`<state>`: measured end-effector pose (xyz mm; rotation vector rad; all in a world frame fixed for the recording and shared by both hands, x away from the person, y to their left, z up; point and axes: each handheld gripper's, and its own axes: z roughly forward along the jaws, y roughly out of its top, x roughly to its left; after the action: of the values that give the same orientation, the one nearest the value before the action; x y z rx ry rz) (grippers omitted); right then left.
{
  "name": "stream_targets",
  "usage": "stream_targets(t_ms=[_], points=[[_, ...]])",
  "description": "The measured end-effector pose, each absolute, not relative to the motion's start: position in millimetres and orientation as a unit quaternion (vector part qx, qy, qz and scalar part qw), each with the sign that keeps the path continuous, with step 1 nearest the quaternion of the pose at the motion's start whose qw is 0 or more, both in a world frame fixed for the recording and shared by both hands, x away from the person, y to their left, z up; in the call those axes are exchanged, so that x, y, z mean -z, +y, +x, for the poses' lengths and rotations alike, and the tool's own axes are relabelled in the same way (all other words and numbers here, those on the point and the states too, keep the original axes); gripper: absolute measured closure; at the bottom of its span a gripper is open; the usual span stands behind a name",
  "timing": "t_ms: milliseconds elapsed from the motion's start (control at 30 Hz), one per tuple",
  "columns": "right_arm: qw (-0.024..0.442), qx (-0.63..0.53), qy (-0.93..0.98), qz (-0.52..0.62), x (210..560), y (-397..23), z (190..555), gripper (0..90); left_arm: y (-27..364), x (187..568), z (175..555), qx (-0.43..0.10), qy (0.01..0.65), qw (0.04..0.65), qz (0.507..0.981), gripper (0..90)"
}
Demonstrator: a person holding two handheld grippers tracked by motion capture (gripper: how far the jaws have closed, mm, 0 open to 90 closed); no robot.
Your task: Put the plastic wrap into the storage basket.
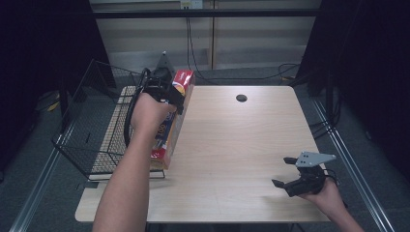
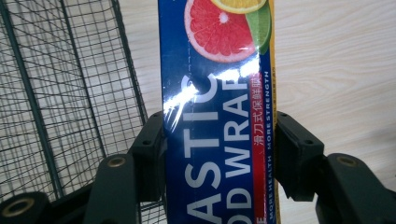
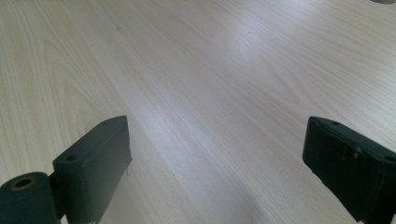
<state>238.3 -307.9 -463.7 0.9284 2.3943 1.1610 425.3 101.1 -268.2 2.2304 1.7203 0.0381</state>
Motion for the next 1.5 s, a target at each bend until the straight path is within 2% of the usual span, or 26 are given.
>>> stream_targets(t_ms=[1500], points=[[0.163,-0.407,0.839,0.323,464,-308,238,7.5,154,235,424,-0.03,0.638,0.156,0.753,44.7]])
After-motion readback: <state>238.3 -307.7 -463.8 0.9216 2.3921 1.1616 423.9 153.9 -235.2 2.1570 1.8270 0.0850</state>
